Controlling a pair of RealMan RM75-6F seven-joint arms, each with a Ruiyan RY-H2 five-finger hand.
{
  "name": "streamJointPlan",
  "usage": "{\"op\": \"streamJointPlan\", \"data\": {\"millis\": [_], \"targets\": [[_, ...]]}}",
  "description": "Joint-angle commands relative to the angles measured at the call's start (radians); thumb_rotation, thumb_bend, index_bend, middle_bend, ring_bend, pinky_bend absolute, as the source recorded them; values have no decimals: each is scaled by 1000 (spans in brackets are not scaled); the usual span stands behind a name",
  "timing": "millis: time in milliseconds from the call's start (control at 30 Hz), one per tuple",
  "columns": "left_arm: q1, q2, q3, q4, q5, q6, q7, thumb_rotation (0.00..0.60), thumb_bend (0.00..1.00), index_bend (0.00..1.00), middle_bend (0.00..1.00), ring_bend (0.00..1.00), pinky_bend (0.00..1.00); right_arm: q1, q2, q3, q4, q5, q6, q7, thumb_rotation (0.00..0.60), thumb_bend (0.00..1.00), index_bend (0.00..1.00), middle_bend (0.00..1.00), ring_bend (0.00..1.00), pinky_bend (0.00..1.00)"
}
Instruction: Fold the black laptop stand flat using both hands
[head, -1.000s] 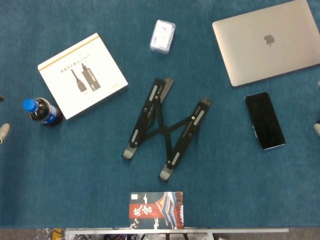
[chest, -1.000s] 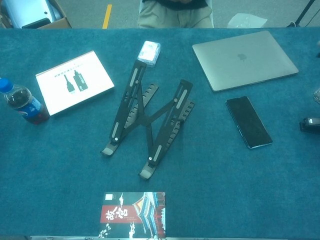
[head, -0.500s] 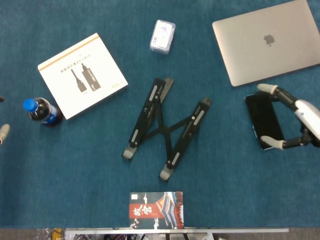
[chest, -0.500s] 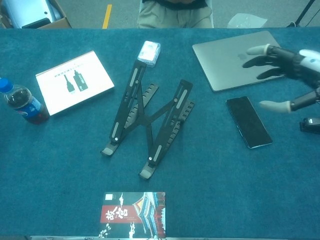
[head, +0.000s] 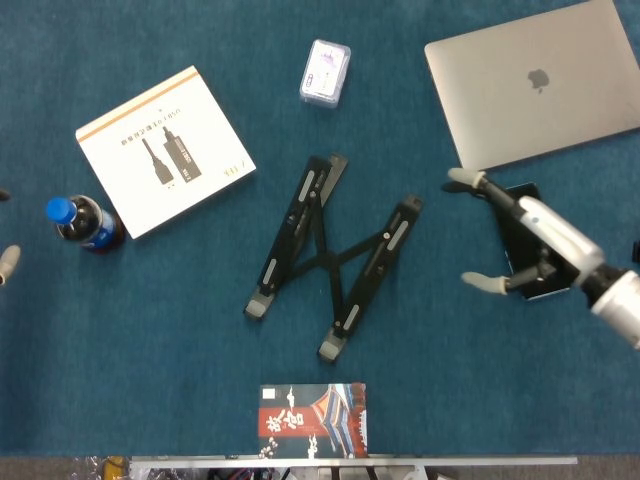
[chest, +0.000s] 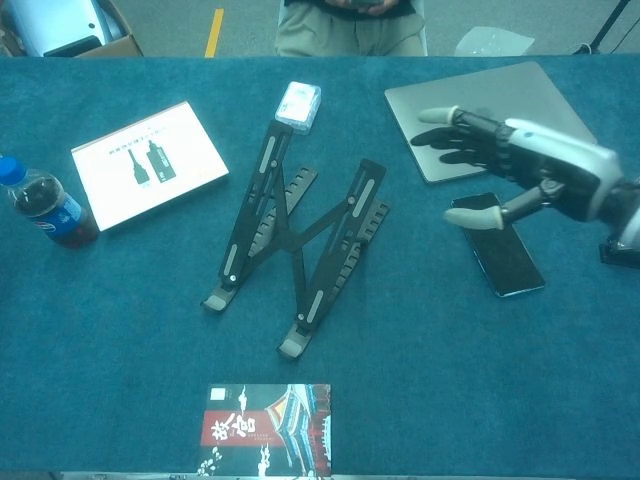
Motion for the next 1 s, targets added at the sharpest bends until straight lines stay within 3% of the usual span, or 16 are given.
{"op": "streamJointPlan", "data": {"millis": [33,467,1000], "targets": [[-3,-1,0,6,2,-3,-6,600,214,340,370,272,247,24,-56,15,37,35,-17,14,600,188,40,127,0,59],[-4,-3,1,39,-4,-10,-40,600,214,340,370,272,247,100,-227,38,113,60,-57,62,600,188,40,126,0,59],[2,-13,13,54,-4,-16,-68,600,215,342,373,272,247,143,-240,1,41,-20,-10,125,600,189,41,126,0,59]]}}
